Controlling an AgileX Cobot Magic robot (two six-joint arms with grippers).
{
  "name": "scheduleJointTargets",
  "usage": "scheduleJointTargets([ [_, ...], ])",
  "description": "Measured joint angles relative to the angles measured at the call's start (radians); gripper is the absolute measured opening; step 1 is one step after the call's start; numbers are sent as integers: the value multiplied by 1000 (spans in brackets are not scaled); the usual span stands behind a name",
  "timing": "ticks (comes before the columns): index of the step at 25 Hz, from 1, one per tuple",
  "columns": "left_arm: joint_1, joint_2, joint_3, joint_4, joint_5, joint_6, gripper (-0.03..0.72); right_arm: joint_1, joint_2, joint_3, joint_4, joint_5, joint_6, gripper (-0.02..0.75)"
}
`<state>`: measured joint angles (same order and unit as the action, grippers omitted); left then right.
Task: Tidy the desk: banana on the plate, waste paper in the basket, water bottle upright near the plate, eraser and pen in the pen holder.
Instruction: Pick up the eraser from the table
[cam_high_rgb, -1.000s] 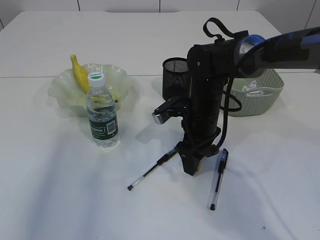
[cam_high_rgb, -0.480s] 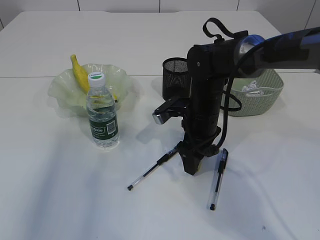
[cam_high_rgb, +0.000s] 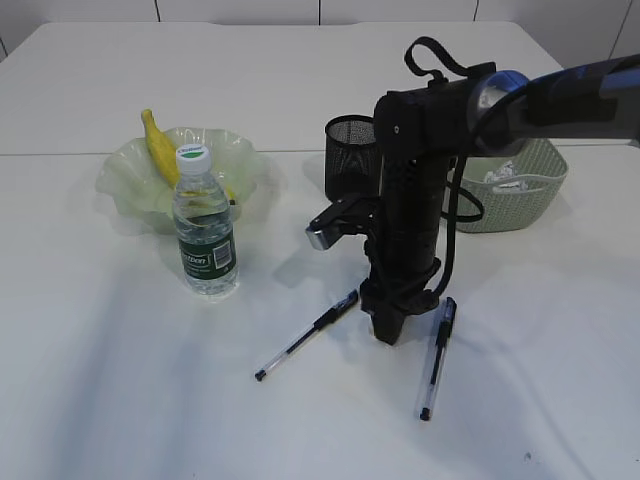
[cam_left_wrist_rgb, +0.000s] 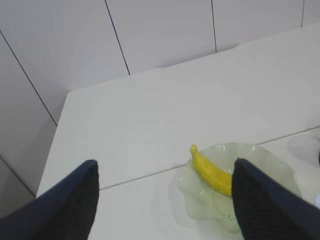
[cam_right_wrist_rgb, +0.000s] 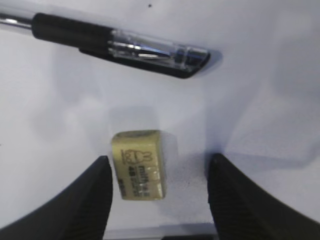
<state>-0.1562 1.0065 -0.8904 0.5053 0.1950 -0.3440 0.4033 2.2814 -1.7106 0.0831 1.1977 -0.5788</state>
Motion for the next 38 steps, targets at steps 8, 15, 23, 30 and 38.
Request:
scheduleJointTargets([
  [8, 0, 0, 0, 0, 0, 0, 589, 0, 2, 0, -16, -4, 0, 355],
  [15, 0, 0, 0, 0, 0, 0, 589, 0, 2, 0, -36, -29, 0, 344],
  [23, 0, 0, 0, 0, 0, 0, 589, 0, 2, 0, -36, -36, 3, 344],
  [30, 0, 0, 0, 0, 0, 0, 589, 0, 2, 0, -36, -36, 7, 290],
  [38, 0, 0, 0, 0, 0, 0, 589, 0, 2, 0, -83, -45, 34, 247],
])
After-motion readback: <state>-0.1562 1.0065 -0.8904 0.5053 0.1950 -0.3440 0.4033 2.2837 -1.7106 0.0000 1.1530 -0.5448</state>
